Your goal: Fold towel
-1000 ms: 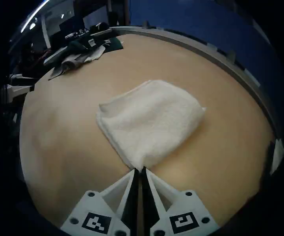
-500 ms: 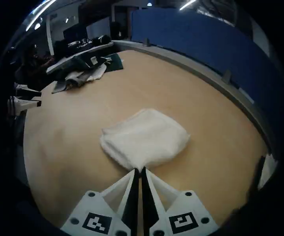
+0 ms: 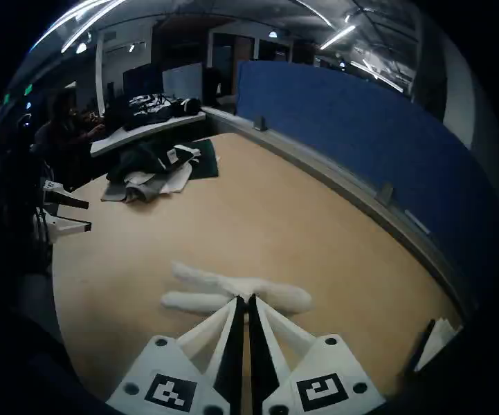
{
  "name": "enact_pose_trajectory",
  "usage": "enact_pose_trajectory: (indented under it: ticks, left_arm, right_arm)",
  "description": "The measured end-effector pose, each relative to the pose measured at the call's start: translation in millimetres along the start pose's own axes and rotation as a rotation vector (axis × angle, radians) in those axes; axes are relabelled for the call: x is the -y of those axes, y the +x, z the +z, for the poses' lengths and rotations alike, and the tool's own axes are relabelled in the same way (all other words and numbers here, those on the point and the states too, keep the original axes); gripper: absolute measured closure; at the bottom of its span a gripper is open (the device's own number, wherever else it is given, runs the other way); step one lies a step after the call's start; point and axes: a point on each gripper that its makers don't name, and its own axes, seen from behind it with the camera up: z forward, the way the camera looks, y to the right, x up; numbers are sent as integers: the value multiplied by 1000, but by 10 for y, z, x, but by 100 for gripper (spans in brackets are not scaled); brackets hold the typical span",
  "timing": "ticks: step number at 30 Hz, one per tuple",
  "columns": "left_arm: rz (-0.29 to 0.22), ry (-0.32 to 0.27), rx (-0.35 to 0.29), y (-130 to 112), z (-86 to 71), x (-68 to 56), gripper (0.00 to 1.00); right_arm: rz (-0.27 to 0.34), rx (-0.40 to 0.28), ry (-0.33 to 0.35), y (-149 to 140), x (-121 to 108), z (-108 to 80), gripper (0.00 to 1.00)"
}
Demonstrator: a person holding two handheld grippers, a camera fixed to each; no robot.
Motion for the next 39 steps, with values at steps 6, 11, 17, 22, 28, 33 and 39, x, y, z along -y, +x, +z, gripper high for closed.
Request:
enact_pose_trajectory:
  ticks: [6,11,17,22,28,33,39]
  left_arm:
    - [-1,-3,-5,26,-17,-24,7]
    - [-1,-6,-6,39,-26,-41,7]
    - [-3,-8,-8,57,-22,-68,7]
    - [-3,-13,-9,81,-15,-101,7]
    - [6,-21,-9,101,9,-163,7]
    - [14,-29,-9,115,23,-231,7]
    - [23,-37,-9,125,34,-288,7]
  right_arm:
    - [-4,-17,-6,85,-15,-68,96]
    - [-5,-25,-8,138,-27,-115,97]
    - [-1,-33,-18,161,-82,-179,96]
    - [12,-34,-41,136,-226,-286,96]
    - [31,-24,-89,33,-525,-489,96]
    - [44,-5,-137,-102,-839,-706,96]
    - [64,15,-195,-271,-1220,-972,96]
